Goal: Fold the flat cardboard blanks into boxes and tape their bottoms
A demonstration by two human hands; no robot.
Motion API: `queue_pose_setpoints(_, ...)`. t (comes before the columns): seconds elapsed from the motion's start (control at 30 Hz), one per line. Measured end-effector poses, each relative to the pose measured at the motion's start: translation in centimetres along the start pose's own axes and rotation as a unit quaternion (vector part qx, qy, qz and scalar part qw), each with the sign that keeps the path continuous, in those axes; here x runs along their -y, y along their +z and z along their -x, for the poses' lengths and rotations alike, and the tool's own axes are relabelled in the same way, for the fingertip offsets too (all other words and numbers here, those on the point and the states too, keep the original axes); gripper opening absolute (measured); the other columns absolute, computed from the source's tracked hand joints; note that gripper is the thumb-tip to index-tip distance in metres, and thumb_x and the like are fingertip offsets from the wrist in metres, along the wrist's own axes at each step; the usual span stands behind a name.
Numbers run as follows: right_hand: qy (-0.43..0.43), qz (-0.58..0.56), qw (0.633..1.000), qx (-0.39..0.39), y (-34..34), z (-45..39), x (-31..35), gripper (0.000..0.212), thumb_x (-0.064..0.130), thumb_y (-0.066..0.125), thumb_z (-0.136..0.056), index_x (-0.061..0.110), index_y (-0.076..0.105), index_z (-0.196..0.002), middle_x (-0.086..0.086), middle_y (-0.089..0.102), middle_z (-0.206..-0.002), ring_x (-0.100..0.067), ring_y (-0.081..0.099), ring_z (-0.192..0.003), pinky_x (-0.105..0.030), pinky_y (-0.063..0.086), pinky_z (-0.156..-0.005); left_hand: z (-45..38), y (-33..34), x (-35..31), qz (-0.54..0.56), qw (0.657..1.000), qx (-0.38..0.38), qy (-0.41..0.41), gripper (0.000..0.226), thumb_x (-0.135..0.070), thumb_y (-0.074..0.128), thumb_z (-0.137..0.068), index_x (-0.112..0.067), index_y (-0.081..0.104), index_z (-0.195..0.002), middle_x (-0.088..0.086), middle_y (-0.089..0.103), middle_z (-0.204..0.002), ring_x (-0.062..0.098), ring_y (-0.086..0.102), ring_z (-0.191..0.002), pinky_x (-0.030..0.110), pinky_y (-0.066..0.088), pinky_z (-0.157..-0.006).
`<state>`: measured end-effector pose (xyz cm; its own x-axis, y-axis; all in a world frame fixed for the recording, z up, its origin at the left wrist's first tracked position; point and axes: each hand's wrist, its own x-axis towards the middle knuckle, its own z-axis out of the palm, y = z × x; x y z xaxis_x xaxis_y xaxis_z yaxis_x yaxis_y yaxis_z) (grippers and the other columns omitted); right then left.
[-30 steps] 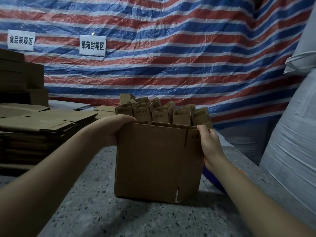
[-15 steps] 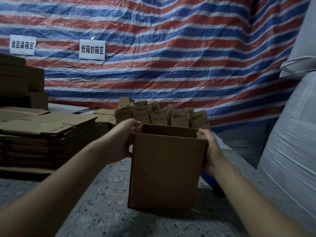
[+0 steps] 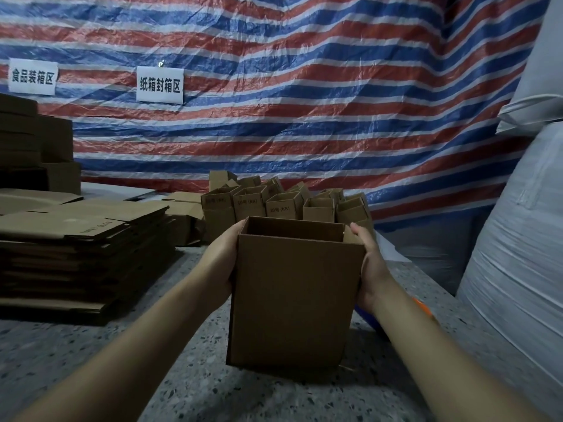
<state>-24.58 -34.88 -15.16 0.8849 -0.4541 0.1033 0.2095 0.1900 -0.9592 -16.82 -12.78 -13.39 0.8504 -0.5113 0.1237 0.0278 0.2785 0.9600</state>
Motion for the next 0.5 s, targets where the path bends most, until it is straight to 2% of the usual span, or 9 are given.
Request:
queue_pose_setpoints(0.1, 0.005, -0.01, 1.0, 0.011, -0.1, -0.1, 0.0, 0.064, 0.073, 0.037, -0.093, 0.027, 0.081, -0.1, -0.009, 0.078, -0.1, -0.022, 0.076, -0.093, -0.035, 0.058, -0.072, -0.1, -0.4, 0.0, 0.001, 1.0, 0.025, 0.004, 0.041, -0.043, 0.05, -0.099, -0.019, 0.08, -0.083, 0.006, 0.072, -0.079, 0.016, 0.07, -0.066, 0.027, 0.056, -0.055)
queue_pose_setpoints(0.23, -0.004, -0.01, 1.0, 0.005, -0.1, -0.1, 0.0, 0.065, 0.072, 0.034, -0.094, 0.028, 0.081, -0.1, -0.009, 0.078, -0.101, -0.023, 0.075, -0.094, -0.036, 0.058, -0.073, -0.6, -0.8, 0.8, -0.019, 0.999, 0.013, -0.032, 0.055, -0.062, 0.044, -0.094, -0.018, 0.077, -0.091, 0.007, 0.075, -0.087, 0.021, 0.07, -0.081, 0.034, 0.052, -0.071)
queue_pose_setpoints(0.3, -0.009, -0.012, 1.0, 0.001, -0.3, -0.1, -0.1, 0.066, 0.071, 0.031, -0.097, 0.027, 0.08, -0.101, -0.01, 0.077, -0.101, -0.023, 0.075, -0.094, -0.036, 0.057, -0.073, -0.7, -0.9, 1.1, -0.01, 0.998, 0.015, -0.058, 0.061, -0.068, 0.042, -0.091, -0.019, 0.078, -0.087, 0.009, 0.076, -0.086, 0.022, 0.073, -0.077, 0.032, 0.054, -0.065)
queue_pose_setpoints(0.37, -0.015, -0.013, 1.0, -0.006, -0.3, -0.1, -0.2, 0.065, 0.065, 0.028, -0.1, 0.026, 0.08, -0.097, -0.01, 0.077, -0.097, -0.022, 0.076, -0.089, -0.035, 0.059, -0.067, -0.8, -0.8, 1.3, 0.0, 0.997, 0.029, -0.066, 0.062, -0.066, 0.043, -0.092, -0.014, 0.076, -0.096, 0.01, 0.076, -0.083, 0.02, 0.073, -0.069, 0.028, 0.054, -0.054)
queue_pose_setpoints(0.43, -0.025, -0.003, 1.0, -0.008, -0.4, -0.1, -0.3, 0.061, 0.058, 0.028, -0.103, 0.026, 0.079, -0.091, -0.009, 0.077, -0.092, -0.021, 0.075, -0.082, -0.034, 0.059, -0.064, -0.9, -0.4, 1.3, 0.007, 0.997, 0.035, -0.071, 0.057, -0.06, 0.047, -0.095, -0.009, 0.07, -0.103, 0.01, 0.075, -0.078, 0.019, 0.072, -0.063, 0.025, 0.053, -0.05)
queue_pose_setpoints(0.5, -0.026, 0.005, 1.0, -0.005, -0.5, -0.1, -0.5, 0.06, 0.052, 0.029, -0.105, 0.026, 0.079, -0.084, -0.007, 0.076, -0.086, -0.019, 0.074, -0.077, -0.034, 0.058, -0.062, -1.0, 0.0, 1.2, 0.01, 0.996, 0.031, -0.086, 0.044, -0.048, 0.052, -0.098, -0.007, 0.069, -0.097, 0.008, 0.072, -0.069, 0.017, 0.068, -0.055, 0.023, 0.051, -0.045)
